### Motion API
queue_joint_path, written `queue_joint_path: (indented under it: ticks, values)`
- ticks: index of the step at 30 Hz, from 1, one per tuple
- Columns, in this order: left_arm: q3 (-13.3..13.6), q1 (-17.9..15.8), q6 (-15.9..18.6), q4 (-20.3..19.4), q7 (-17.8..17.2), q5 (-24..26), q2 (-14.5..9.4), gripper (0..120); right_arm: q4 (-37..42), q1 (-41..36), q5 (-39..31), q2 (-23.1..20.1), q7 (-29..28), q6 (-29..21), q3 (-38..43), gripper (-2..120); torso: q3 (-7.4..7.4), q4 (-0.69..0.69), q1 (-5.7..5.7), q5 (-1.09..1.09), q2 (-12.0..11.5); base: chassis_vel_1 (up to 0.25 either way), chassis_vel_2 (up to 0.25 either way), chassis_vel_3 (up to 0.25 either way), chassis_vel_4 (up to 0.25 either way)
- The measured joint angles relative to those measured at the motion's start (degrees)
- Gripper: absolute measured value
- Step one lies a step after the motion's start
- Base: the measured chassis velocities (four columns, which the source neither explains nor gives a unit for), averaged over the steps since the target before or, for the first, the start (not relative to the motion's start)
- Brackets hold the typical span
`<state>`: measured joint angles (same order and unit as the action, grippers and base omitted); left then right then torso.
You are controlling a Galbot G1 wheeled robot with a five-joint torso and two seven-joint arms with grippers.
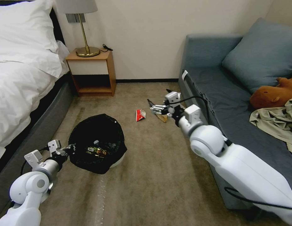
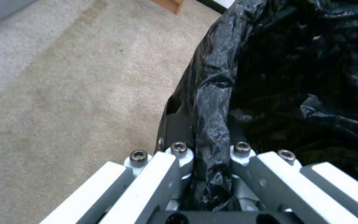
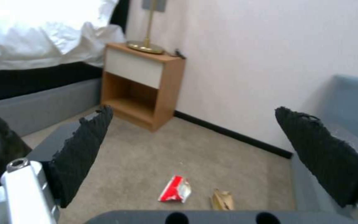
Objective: Pick up the trash bin, then pick up the garbage on the floor and place it into the trash bin.
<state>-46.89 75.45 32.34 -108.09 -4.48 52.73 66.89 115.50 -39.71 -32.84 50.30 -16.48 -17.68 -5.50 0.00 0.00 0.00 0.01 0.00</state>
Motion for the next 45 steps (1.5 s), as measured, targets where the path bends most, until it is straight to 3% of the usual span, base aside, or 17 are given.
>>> queue_joint_path:
  ticks: [3,5,13,26,45]
  values:
    - [-0.13,-0.08,-0.01,-0.12,-0.11,-0.40,0.10,4,1.67,-4.85,1.63,0.28,-0.19,0.19,3.69,100,0.00,0.00,0.00,-0.02,0.00,0.000,0.000,0.000,0.000]
    - [-0.07,-0.55,-0.01,-0.19,-0.36,-0.65,0.20,4,3.49,-12.80,5.30,1.20,0.23,0.59,9.45,100,0.00,-0.01,0.00,0.01,0.00,0.000,0.000,0.000,0.000]
    - [0.17,-0.90,0.01,-0.28,-0.46,-1.28,0.38,4,7.07,-23.75,11.32,3.44,1.84,2.25,18.33,100,0.00,0.00,0.00,-0.02,0.00,0.000,0.000,0.000,0.000]
    - [-0.31,-0.73,0.07,-0.75,-0.54,-1.25,0.34,4,7.95,-30.06,17.75,9.91,1.93,3.49,19.08,100,0.00,0.00,0.00,-0.02,0.00,0.000,0.000,0.000,0.000]
    - [-0.07,-0.96,0.07,-0.63,-0.47,-1.19,0.37,4,7.76,-31.29,18.54,10.31,3.17,3.58,19.28,100,0.00,0.00,0.00,-0.01,0.00,0.000,0.000,0.000,0.000]
